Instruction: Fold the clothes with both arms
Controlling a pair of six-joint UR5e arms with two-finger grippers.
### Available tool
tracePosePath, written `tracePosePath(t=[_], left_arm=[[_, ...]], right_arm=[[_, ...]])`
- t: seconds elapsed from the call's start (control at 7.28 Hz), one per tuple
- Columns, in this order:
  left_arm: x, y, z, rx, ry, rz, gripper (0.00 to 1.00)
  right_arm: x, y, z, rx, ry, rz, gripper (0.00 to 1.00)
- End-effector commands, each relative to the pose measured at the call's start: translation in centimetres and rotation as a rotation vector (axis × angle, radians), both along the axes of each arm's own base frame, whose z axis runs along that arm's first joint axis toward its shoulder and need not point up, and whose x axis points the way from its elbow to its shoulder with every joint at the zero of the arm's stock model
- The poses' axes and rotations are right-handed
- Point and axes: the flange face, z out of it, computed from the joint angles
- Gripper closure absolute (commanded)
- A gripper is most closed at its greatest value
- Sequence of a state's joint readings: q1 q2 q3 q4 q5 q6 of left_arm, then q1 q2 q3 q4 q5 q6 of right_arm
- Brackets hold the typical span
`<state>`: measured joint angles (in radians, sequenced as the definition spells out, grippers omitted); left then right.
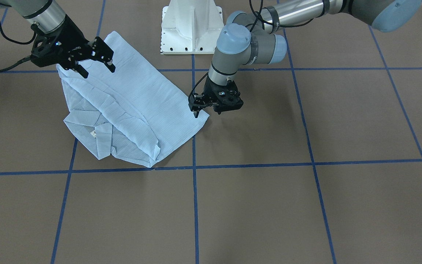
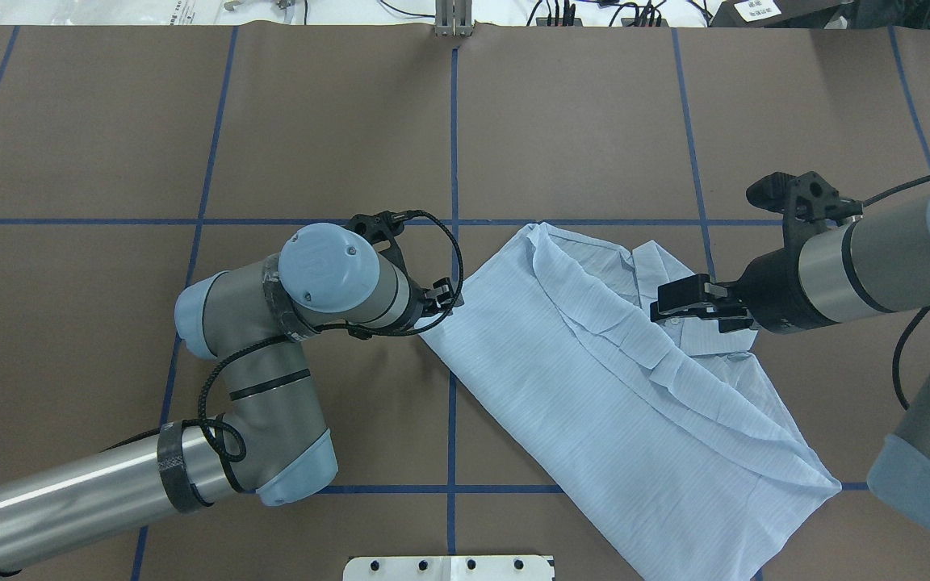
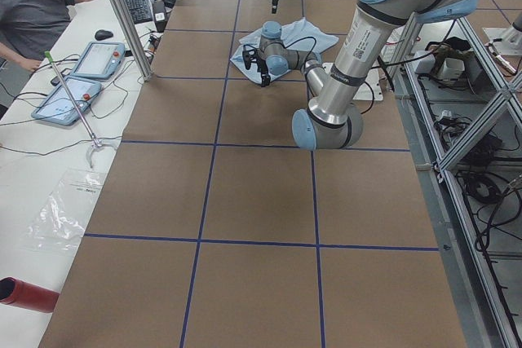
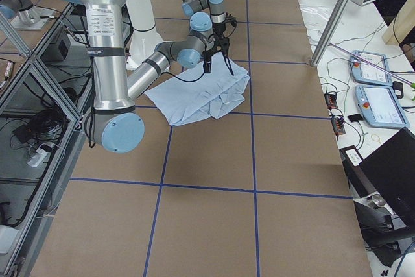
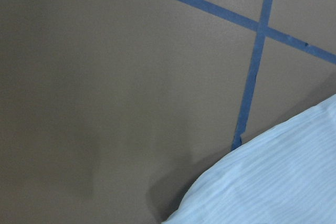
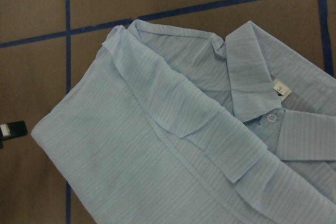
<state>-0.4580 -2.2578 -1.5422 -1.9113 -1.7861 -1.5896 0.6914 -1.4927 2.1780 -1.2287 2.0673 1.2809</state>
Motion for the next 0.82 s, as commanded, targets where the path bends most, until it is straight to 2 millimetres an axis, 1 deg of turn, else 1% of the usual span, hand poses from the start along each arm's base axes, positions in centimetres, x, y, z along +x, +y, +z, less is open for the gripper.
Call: tracePosePath(t=[0.0,0.14,0.41,0.55,0.69], left_arm=[[1.2,0.1,0.3,-0.006,-0.013,0.008,0.13],[1.5,0.6,0.4,-0.007,-0.016,0.016,0.14],[1.9,1.2,0.4,-0.005,-0.015,0.027,0.22],[1.9,1.2,0.3,-0.004,-0.013,0.027,0.28],[1.8,1.2,0.3,-0.005,-0.013,0.027,0.4]], right_arm=[[-0.1,-0.1,0.0,-0.001,0.001,0.0,0.0],[-0.1,-0.1,0.1,-0.002,0.002,0.0,0.0],[-0.1,-0.1,0.2,-0.003,0.003,0.0,0.0],[-0.1,-0.1,0.2,-0.003,0.003,0.0,0.0],[-0.2,-0.2,0.2,-0.004,0.004,0.0,0.0]])
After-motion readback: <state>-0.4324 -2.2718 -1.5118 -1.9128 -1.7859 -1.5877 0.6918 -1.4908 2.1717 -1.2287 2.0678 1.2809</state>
